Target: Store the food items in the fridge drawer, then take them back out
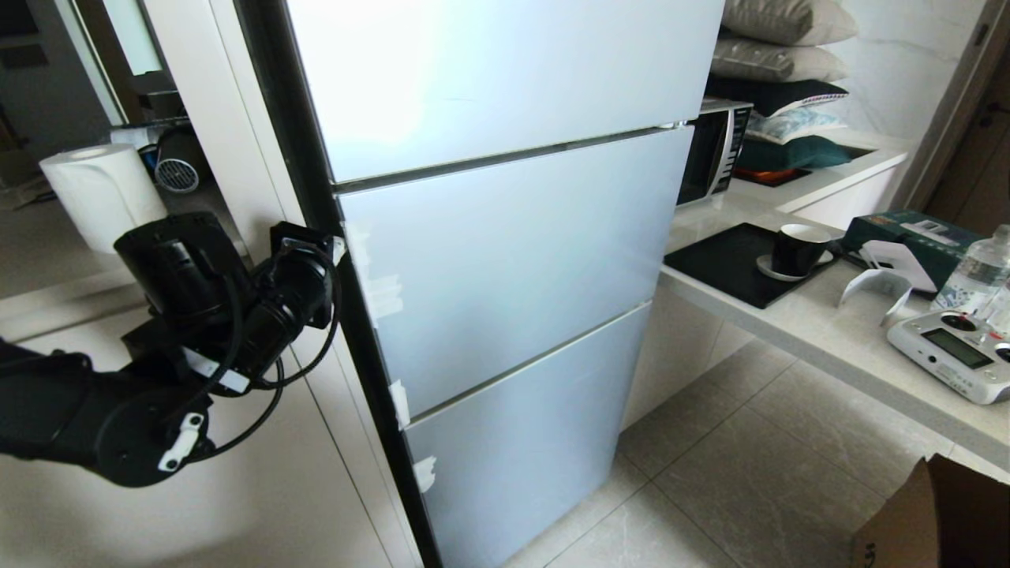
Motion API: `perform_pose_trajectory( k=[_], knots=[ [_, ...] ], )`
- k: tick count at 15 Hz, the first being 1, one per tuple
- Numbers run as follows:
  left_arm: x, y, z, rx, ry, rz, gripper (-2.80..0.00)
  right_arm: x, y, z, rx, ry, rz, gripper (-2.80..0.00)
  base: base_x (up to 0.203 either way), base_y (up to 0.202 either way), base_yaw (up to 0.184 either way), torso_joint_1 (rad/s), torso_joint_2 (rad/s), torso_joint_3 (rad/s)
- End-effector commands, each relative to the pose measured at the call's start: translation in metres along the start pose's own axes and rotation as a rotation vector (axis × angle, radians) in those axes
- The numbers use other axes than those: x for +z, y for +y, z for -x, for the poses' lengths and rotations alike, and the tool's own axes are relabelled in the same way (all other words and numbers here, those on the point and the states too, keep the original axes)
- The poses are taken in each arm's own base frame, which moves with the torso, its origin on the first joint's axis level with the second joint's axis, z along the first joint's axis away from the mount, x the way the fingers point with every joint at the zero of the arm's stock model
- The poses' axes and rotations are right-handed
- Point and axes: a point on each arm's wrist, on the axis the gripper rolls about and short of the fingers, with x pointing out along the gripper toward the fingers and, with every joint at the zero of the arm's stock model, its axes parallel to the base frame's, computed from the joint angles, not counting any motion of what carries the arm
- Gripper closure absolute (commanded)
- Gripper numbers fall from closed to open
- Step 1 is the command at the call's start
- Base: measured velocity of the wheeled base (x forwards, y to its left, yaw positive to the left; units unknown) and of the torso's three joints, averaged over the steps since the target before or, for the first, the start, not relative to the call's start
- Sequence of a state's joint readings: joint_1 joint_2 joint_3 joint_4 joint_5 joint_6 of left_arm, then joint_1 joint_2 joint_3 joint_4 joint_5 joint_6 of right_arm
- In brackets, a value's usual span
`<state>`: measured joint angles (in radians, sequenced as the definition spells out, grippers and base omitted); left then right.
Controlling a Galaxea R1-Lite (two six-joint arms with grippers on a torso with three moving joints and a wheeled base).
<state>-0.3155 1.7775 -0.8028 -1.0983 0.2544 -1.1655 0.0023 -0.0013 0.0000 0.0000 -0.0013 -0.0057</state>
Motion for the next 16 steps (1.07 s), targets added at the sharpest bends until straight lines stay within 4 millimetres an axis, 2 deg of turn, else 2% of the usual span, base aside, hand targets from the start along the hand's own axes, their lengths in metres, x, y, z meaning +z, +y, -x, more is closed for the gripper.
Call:
perform_pose_trajectory(
  k=[1,11,16],
  knots=[
    [-0.004,-0.001,0.000,-0.006,0.009,0.007,0.00,0.000,0.000,0.000,0.000,-0.002,0.000,0.00,0.000,0.000,0.000,0.000,0.00,0.000],
    [-0.023,-0.006,0.011,-0.026,0.099,0.009,0.00,0.000,0.000,0.000,0.000,0.000,0.001,0.00,0.000,0.000,0.000,0.000,0.00,0.000],
    [-0.032,-0.009,0.027,-0.033,0.155,0.010,0.00,0.000,0.000,0.000,0.000,0.000,0.000,0.00,0.000,0.000,0.000,0.000,0.00,0.000]
  ],
)
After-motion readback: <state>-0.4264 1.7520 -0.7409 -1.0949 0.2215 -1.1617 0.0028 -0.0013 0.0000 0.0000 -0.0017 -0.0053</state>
